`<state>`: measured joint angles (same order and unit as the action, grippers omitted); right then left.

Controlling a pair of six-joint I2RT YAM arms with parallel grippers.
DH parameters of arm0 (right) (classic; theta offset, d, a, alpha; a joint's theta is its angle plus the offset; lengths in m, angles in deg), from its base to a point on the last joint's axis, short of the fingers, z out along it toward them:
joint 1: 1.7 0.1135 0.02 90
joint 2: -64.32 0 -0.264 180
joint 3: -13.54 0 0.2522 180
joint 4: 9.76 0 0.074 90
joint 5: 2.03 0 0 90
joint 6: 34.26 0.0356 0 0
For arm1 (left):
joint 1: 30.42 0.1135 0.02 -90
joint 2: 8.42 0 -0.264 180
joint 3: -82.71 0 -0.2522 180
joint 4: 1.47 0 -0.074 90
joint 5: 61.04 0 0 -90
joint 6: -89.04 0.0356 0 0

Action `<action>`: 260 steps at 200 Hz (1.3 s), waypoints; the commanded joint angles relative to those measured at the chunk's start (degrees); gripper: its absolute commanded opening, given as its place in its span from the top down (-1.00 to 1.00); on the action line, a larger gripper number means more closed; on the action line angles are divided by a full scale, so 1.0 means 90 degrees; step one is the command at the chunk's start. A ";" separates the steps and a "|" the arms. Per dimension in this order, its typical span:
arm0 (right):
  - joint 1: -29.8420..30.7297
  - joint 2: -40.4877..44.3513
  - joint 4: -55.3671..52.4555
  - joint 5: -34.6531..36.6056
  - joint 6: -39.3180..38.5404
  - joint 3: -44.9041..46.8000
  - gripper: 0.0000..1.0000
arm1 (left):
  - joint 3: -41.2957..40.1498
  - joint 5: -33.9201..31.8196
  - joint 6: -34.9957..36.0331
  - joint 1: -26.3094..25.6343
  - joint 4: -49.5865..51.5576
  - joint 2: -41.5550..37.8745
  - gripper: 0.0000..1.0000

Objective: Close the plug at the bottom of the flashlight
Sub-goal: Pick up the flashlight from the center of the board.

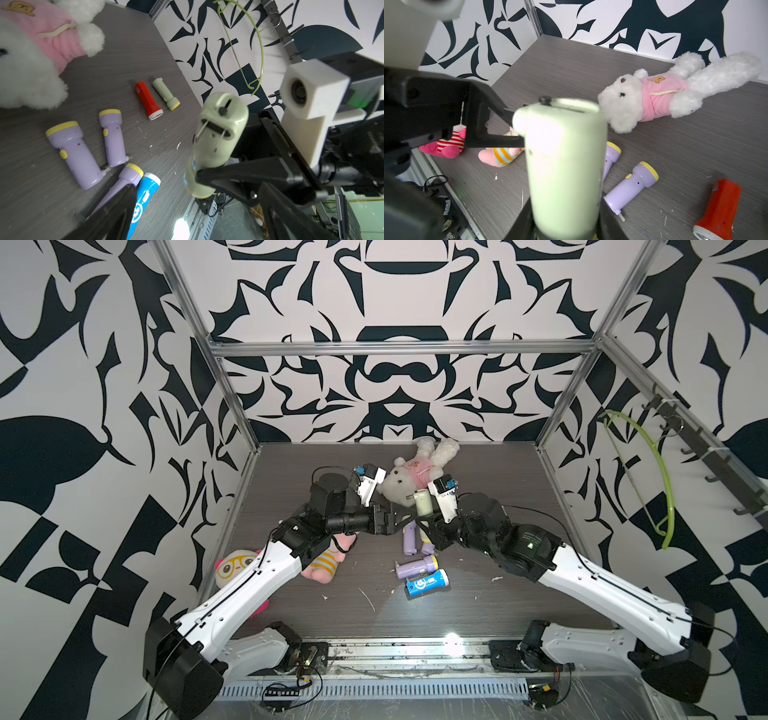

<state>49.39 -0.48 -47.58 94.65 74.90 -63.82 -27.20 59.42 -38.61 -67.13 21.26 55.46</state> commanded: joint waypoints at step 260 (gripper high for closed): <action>-0.0218 0.0174 0.0677 -0.2873 -0.0752 -0.0068 -0.45 | 0.0643 -0.0718 0.1096 -0.0473 -0.0505 0.0575 0.88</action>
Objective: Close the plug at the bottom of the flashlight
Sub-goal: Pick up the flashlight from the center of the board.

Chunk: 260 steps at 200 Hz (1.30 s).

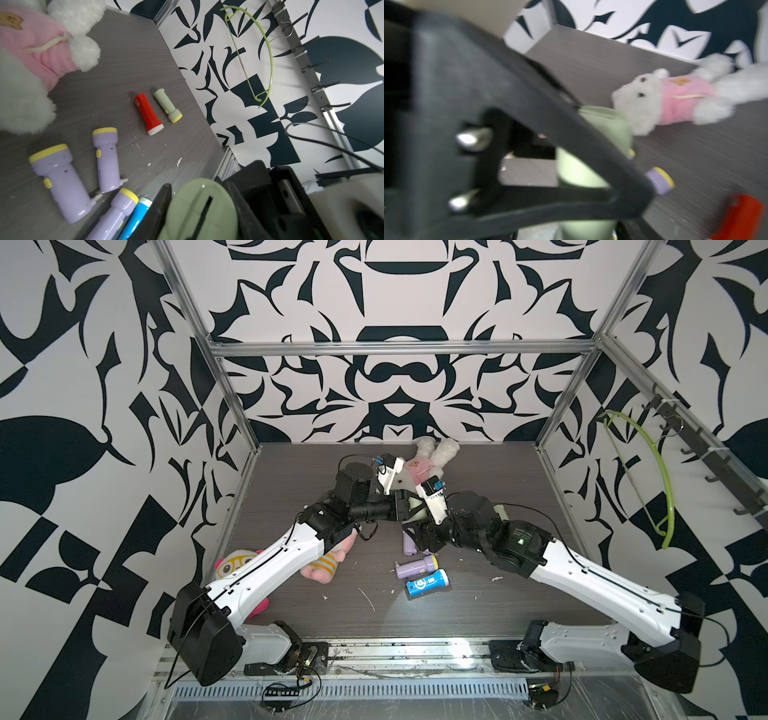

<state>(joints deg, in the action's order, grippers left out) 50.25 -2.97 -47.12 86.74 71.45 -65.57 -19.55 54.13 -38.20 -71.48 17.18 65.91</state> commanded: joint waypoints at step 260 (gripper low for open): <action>-0.1919 0.0312 0.1144 -0.6098 0.0113 0.1137 1.00 | -0.0597 0.2344 0.1353 0.0690 -0.0651 -0.0774 1.00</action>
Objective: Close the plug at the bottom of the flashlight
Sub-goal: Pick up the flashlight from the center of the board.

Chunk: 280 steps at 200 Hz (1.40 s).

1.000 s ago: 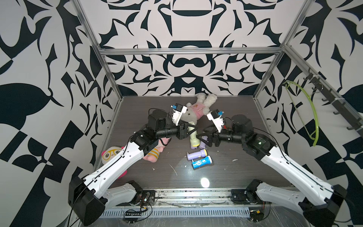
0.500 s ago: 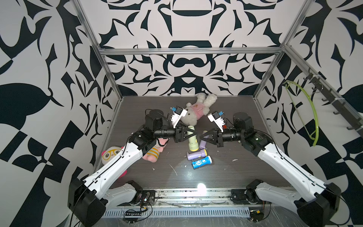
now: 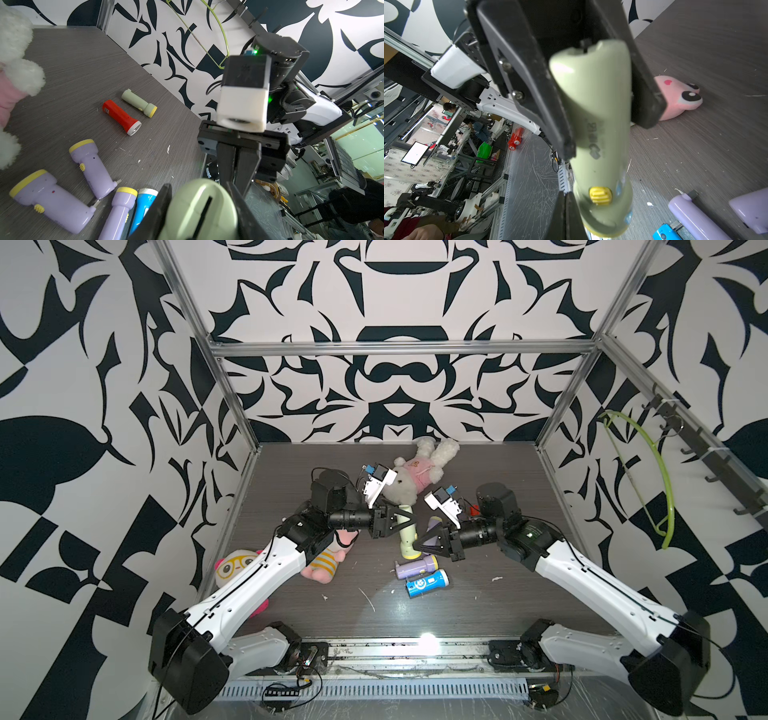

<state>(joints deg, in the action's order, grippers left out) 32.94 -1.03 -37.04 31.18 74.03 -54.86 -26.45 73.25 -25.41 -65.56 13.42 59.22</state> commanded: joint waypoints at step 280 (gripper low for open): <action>-0.0059 0.0028 -0.0400 0.0085 -0.0381 -0.0339 1.00 | 0.0152 0.0527 -0.0428 0.0056 0.0353 -0.0015 1.00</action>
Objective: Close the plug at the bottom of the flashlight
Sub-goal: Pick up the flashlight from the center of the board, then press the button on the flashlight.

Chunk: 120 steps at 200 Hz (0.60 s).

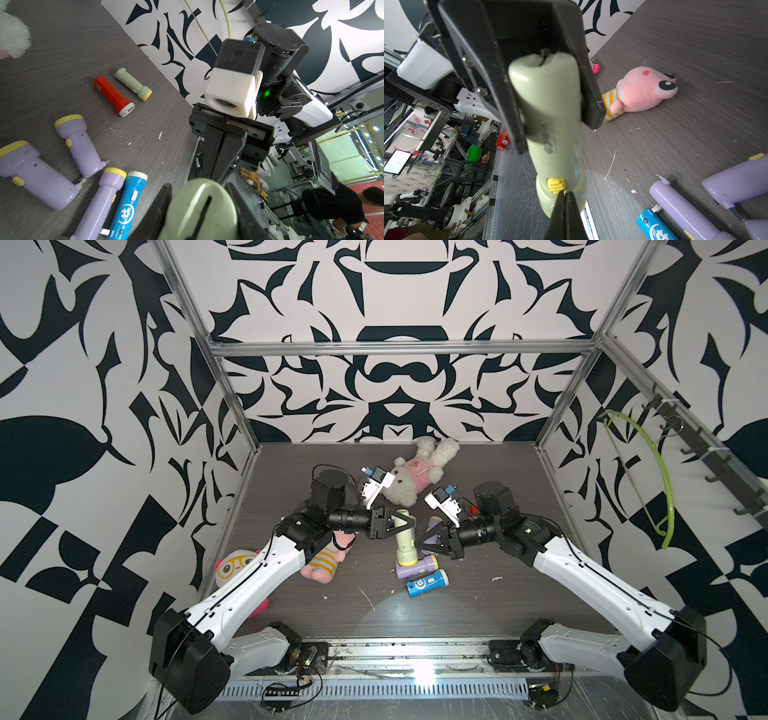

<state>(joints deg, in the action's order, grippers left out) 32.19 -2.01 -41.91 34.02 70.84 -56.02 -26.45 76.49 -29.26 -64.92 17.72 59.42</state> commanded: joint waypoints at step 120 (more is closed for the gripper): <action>0.0082 0.0009 0.0337 -0.0334 0.0094 -0.0163 1.00 | 0.0160 0.0236 -0.0164 -0.0002 -0.0203 -0.0008 1.00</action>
<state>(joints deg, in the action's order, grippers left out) 32.59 -1.31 -41.94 32.29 70.88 -56.02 -26.45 76.82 -29.93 -64.92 17.68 59.44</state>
